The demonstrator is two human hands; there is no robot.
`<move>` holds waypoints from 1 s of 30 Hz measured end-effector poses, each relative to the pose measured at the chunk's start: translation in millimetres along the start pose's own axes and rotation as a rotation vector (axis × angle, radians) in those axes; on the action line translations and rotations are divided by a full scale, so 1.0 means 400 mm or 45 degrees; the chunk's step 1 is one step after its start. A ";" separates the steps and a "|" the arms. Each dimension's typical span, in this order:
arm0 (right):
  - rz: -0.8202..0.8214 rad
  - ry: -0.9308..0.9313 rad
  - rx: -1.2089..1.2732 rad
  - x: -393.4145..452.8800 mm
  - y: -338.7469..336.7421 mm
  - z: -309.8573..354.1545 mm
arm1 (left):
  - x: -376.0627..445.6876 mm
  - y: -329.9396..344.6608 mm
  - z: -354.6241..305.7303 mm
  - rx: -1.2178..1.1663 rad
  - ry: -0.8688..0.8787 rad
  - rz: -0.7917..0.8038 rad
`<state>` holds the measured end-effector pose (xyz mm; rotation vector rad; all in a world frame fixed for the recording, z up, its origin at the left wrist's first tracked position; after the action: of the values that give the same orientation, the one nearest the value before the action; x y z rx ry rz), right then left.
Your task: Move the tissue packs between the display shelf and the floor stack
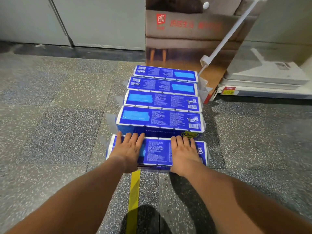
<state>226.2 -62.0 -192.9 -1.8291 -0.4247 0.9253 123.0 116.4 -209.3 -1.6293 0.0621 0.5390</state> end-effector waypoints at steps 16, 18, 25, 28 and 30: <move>-0.084 -0.155 0.008 -0.278 -0.886 -0.039 | -0.388 -0.809 0.169 -0.261 -0.097 -0.135; -0.107 -0.205 -0.015 -0.344 -1.052 -0.040 | -0.482 -0.953 0.192 -0.261 -0.130 -0.179; -0.214 -0.428 -0.122 -0.536 -1.530 -0.001 | -0.801 -1.359 0.271 -0.345 -0.335 -0.260; -0.267 -0.524 -0.169 -0.588 -1.641 0.049 | -0.924 -1.436 0.297 -0.372 -0.433 -0.301; -0.295 -0.584 -0.200 -0.612 -1.691 0.102 | -1.003 -1.456 0.322 -0.399 -0.498 -0.334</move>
<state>116.7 100.4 500.3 -1.6517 -0.9966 1.1730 -67.8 214.5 476.8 -1.7695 -0.5430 0.6771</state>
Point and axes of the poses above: each hand's wrist, its own x-axis towards the middle knuckle, its own y-axis out of the palm, z = x × y, the point moved 3 cm from there along x, towards the middle knuckle, and after that the axes turned 10 degrees about -x, right-handed, at the moved point
